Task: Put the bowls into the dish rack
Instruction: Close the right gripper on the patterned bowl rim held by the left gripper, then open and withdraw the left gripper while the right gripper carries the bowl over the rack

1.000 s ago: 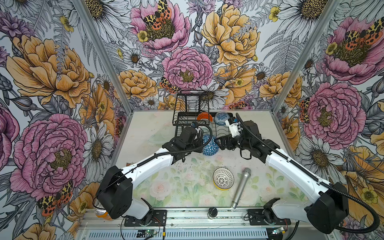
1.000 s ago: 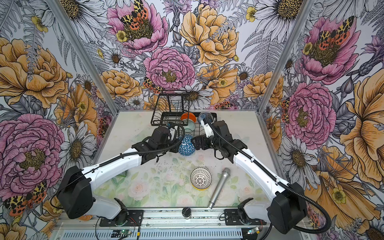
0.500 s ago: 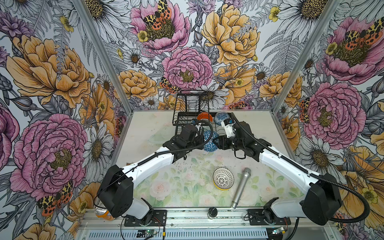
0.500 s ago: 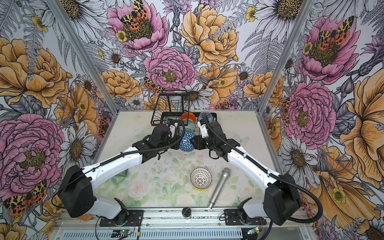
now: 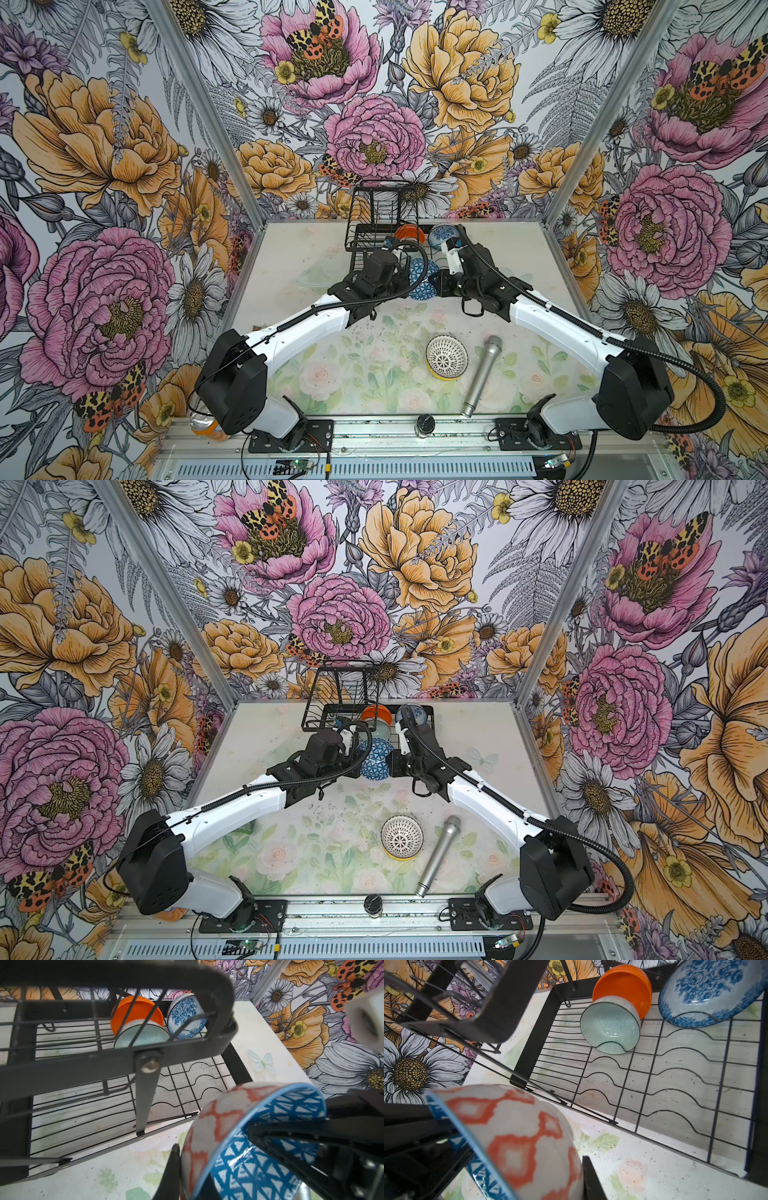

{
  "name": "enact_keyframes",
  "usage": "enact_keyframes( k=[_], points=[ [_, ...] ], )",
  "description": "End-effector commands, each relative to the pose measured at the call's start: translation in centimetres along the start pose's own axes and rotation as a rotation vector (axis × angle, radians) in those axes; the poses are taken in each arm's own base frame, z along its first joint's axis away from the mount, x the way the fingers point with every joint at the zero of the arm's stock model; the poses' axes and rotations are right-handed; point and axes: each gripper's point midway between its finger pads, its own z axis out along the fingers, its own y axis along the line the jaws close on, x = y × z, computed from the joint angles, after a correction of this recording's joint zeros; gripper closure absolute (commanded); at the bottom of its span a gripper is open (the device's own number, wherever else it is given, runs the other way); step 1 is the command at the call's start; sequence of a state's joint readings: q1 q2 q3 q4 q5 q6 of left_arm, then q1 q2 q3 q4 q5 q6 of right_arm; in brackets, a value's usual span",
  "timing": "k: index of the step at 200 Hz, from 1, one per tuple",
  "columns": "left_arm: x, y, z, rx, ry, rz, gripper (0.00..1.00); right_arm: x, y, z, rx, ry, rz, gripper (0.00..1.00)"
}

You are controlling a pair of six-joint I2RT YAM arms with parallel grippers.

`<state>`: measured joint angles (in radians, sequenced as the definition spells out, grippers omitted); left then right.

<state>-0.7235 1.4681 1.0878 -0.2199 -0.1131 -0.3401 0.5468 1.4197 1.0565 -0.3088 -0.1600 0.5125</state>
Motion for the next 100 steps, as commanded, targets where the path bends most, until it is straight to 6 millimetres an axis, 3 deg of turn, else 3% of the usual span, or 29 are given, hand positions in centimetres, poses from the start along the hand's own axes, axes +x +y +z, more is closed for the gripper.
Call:
enact_keyframes(
  k=[1, 23, 28, 37, 59, 75, 100],
  points=[
    [-2.2, -1.9, -1.6, 0.108, -0.069, 0.000, 1.00, -1.9, 0.6, -0.5, -0.022, -0.046, -0.032, 1.00],
    [-1.5, -1.6, -2.0, 0.100, -0.045, 0.021, 1.00, -2.3, 0.4, -0.7, -0.006, -0.062, -0.050, 1.00],
    [-1.3, -1.6, -2.1, 0.098, -0.038, 0.028, 0.94, -2.3, 0.3, -0.7, 0.000, -0.065, -0.057, 1.00],
    [-1.2, -1.4, -2.4, 0.092, -0.028, 0.047, 0.79, -2.5, 0.1, -0.8, 0.011, -0.072, -0.067, 1.00],
    [-0.8, -1.4, -3.6, 0.097, -0.002, 0.111, 0.23, -3.0, -0.7, -1.1, 0.039, -0.089, -0.089, 1.00],
    [-0.4, -1.3, -4.6, 0.097, 0.018, 0.147, 0.03, -3.5, -1.4, -1.4, 0.065, -0.105, -0.121, 1.00],
    [0.3, -0.7, -5.9, 0.082, 0.066, 0.197, 0.01, -4.7, -2.3, -2.5, 0.118, -0.147, -0.193, 1.00]
  ],
)
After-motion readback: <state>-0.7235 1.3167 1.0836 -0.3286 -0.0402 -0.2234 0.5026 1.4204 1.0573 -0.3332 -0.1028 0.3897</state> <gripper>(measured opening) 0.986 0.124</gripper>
